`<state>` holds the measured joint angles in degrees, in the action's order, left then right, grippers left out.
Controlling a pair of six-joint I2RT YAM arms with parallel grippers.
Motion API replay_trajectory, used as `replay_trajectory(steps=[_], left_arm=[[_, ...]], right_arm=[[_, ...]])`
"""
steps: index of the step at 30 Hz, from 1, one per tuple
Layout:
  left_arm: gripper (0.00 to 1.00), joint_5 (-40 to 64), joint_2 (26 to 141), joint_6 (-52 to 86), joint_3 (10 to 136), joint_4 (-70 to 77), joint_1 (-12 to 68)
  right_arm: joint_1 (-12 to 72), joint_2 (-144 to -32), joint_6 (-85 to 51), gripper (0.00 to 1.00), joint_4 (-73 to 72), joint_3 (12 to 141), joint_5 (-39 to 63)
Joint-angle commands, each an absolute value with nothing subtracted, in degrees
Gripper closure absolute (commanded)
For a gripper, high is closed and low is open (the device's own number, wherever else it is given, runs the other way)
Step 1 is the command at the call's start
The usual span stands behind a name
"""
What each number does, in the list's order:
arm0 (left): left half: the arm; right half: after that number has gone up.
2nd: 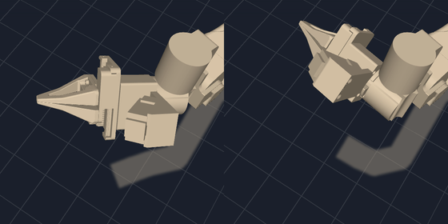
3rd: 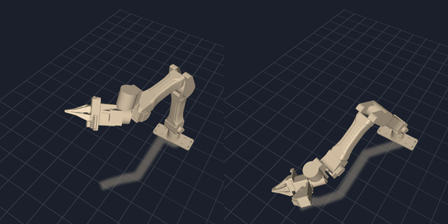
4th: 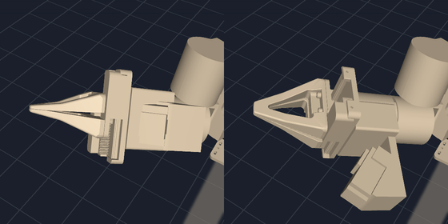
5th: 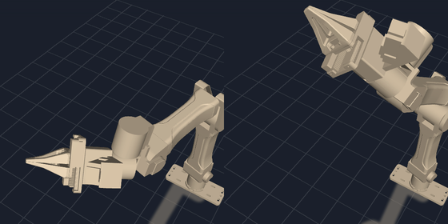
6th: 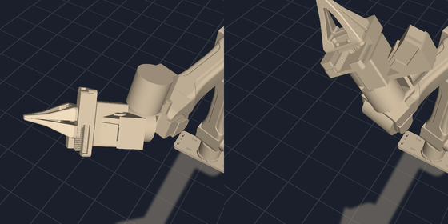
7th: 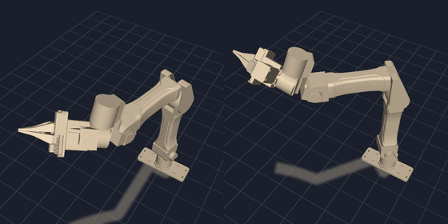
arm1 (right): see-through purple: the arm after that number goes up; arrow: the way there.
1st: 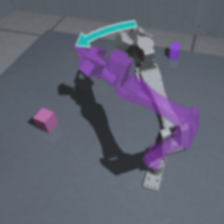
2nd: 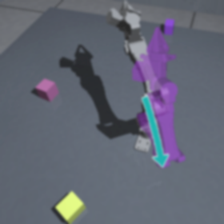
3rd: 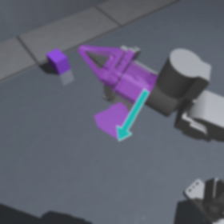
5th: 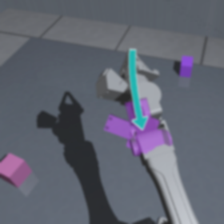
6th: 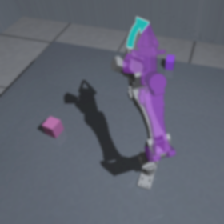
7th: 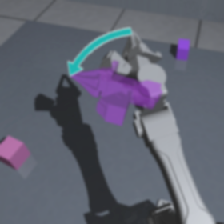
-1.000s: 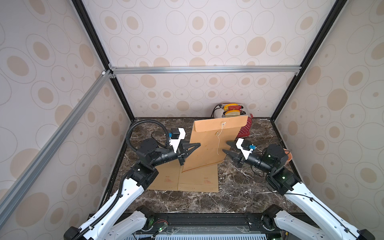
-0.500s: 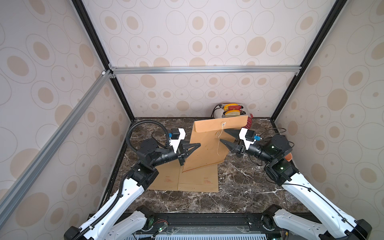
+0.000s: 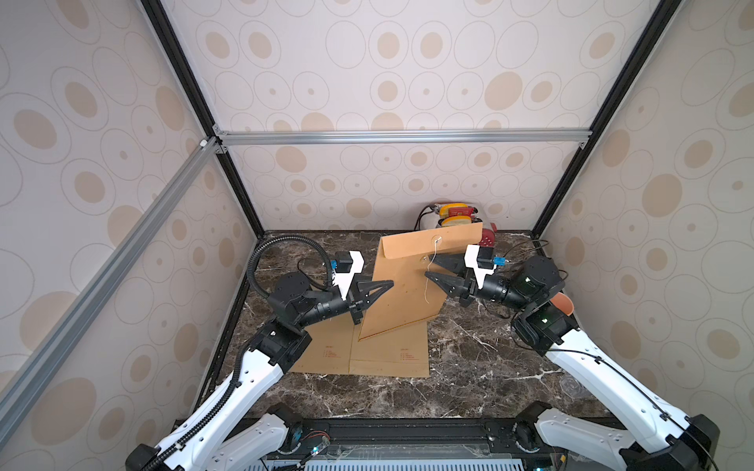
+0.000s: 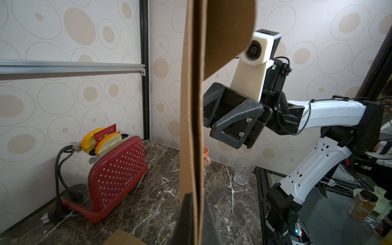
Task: Close the mouth of the file bag
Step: Close the file bag.
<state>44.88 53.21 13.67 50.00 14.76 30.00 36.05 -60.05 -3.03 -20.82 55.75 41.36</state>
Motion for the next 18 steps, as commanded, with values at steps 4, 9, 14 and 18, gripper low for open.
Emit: replay_trajectory(steps=[4,9,14,18], left_arm=[[1.00,45.8,53.4,14.5,50.7,17.9,30.1],[1.00,45.7,53.4,15.2,50.5,18.6,30.1],[1.00,45.9,53.3,16.9,50.1,20.3,30.1],[1.00,46.0,53.2,18.3,49.8,22.1,30.1]], right_arm=[[36.8,-60.1,-6.5,0.64,-23.6,54.4,46.1],[36.8,-60.1,-6.6,0.66,-22.6,53.4,46.8],[36.9,-59.0,-5.3,0.67,-21.4,50.6,46.3],[36.9,-58.2,-5.3,0.69,-21.7,47.8,46.2]])
